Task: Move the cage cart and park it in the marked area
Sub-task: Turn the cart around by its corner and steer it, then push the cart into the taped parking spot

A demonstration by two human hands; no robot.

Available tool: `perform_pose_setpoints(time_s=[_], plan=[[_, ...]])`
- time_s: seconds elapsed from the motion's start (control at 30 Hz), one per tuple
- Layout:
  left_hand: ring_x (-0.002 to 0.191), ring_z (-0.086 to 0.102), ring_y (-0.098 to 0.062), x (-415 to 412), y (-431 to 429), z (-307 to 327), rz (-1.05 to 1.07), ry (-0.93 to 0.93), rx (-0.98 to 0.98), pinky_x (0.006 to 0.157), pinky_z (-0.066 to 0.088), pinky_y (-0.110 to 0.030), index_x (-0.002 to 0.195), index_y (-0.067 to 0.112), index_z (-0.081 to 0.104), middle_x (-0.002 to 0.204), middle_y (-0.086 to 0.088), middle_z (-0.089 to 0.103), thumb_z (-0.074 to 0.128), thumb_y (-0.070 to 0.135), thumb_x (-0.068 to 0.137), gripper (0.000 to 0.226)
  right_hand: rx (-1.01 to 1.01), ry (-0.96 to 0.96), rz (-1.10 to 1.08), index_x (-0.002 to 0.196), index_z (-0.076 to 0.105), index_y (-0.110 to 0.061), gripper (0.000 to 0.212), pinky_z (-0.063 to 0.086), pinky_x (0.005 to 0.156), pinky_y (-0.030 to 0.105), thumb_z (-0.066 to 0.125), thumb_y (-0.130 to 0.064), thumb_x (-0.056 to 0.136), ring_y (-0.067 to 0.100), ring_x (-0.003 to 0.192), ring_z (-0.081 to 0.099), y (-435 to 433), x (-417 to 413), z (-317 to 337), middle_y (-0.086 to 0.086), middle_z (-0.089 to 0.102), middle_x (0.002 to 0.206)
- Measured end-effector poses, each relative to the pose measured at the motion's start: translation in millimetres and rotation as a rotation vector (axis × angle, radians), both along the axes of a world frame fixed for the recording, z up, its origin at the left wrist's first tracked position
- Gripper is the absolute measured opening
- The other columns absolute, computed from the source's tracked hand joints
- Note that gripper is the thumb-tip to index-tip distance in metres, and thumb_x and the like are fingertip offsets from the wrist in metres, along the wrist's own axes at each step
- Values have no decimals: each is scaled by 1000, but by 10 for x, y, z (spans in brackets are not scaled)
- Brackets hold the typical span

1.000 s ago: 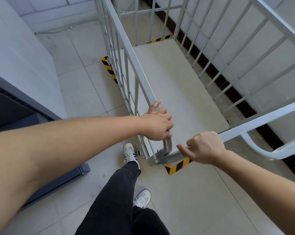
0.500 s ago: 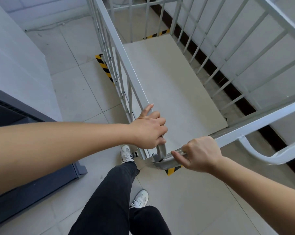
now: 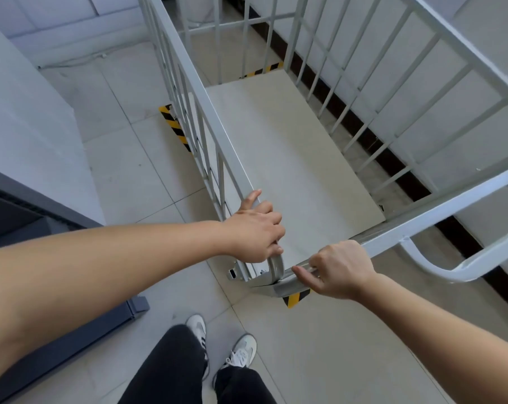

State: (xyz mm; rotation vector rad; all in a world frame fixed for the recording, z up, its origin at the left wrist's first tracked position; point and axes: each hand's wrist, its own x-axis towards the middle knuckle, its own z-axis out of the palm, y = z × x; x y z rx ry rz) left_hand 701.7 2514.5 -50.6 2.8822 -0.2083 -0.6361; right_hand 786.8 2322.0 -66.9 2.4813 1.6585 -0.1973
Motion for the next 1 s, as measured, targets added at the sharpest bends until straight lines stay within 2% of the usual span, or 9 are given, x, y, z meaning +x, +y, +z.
perform_pose_setpoints(time_s=[0.23,0.37,0.43,0.63,0.7,0.8,0.93,1.0], plan=[[123,33,-26,6,10,-16,-9,-1,-2,113,-11,-57,106,18,57,108,-3,48,32,44,98,37,-40,-5,13,39,30,-11,64,4,43,19,40,-59,81,26,31,23,-2,0,4,3,34,31],[124,32,-27,2,6,11,-24,9,17,113,-10,-57,108,17,56,109,-4,49,30,44,99,39,-39,-16,-4,38,28,-10,65,1,44,18,39,-57,81,23,31,15,16,-18,65,0,17,34],[125,32,-27,2,-2,25,-25,22,35,113,-10,-58,109,17,56,111,-5,49,29,44,99,39,-56,-6,-10,38,28,-11,65,3,43,18,37,-58,82,23,31,15,10,-22,74,-1,17,34],[130,30,-29,73,-65,106,5,122,112,114,-10,-57,117,17,55,121,-7,49,31,45,98,42,-51,51,31,47,35,-12,69,13,44,27,5,-66,79,17,37,21,-2,-6,51,-1,28,41],[132,29,-29,130,-98,132,33,189,152,114,-9,-57,120,18,56,125,-7,50,33,46,98,43,-76,84,37,50,36,-13,70,14,44,29,1,-67,77,17,39,25,2,16,74,-1,32,44],[131,32,-30,249,-161,186,54,303,236,114,-6,-60,121,19,59,125,-7,52,37,47,95,44,-87,143,50,55,40,-13,69,19,46,30,16,-69,87,20,44,35,-2,52,63,0,42,50],[122,44,-27,415,-306,281,131,384,262,114,-2,-60,112,20,63,113,-1,62,43,45,94,37,-41,200,109,72,53,-12,57,29,54,30,34,-63,91,24,62,53,6,149,149,3,57,71],[114,53,-23,500,-399,332,205,402,224,113,12,-54,112,19,62,110,1,65,41,48,95,40,-12,198,138,87,59,-11,51,39,58,31,39,-58,93,23,73,57,-50,248,252,4,61,83]])
